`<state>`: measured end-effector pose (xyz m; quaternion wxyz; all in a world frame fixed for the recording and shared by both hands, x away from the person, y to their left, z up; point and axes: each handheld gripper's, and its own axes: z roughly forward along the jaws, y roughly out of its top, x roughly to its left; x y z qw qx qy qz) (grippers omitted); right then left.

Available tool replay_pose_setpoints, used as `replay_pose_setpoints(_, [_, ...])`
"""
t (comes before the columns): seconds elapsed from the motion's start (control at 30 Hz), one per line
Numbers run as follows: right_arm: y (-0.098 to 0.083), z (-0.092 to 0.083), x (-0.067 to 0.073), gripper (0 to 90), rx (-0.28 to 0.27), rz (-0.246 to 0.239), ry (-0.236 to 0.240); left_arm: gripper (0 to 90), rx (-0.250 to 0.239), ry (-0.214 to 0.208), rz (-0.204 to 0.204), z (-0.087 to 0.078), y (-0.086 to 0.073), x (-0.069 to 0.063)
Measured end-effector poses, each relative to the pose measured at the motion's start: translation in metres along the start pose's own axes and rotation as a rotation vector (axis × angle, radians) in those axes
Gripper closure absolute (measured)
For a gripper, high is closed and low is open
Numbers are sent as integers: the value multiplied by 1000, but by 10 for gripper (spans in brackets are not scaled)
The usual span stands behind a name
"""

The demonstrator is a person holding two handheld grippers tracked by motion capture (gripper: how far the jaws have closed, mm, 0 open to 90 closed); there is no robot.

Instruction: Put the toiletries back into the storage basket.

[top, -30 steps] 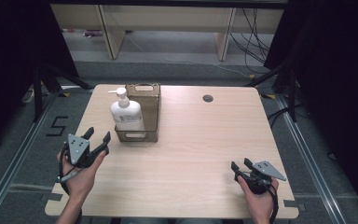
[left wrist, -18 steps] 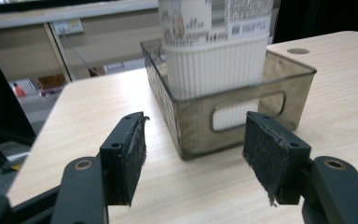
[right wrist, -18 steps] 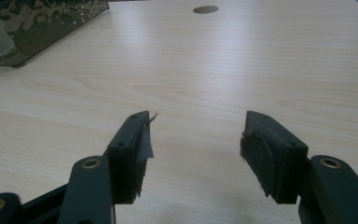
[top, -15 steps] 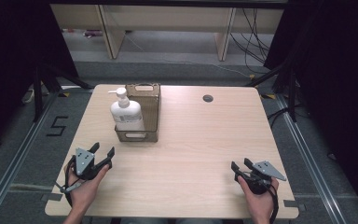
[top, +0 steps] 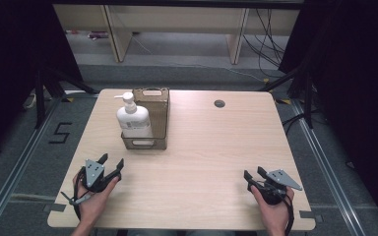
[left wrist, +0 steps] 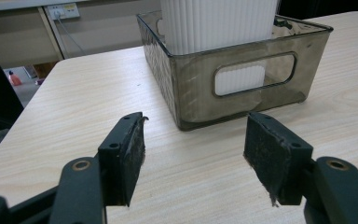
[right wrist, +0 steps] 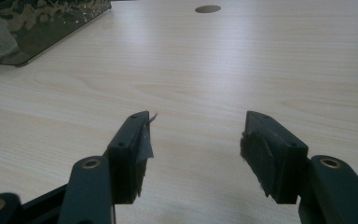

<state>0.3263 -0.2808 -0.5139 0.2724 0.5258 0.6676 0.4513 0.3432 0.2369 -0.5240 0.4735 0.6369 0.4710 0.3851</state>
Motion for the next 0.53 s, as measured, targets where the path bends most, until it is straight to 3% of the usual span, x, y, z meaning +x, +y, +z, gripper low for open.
replay_pose_setpoints(0.13, [0, 0, 1, 424, 3, 10, -1, 372, 6, 1, 6, 1, 0, -2])
replay_pose_setpoints(0.2, [0, -1, 0, 423, 0, 12, 24, 372, 4, -1, 0, 1, 0, -1])
replay_pose_setpoints(0.23, [0, -1, -1, 423, -5, -3, 6, 372, -1, -1, -10, 1, 0, -1])
replay_pose_setpoints(0.4, [0, -2, -1, 422, 0, 7, 4, 371, 9, 6, -14, 1, 0, -1])
replay_pose_setpoints(0.43, [0, -2, 2, 422, 2, 39, 6, 371, 7, 6, -11, 1, 0, -1])
replay_pose_setpoints(0.47, [0, -2, -1, 422, -4, 8, 5, 371, 8, 7, -12, 1, 0, -1])
replay_pose_setpoints(0.53, [0, -1, -2, 420, -13, -3, -7, 371, 13, 10, -6, 1, 1, -1])
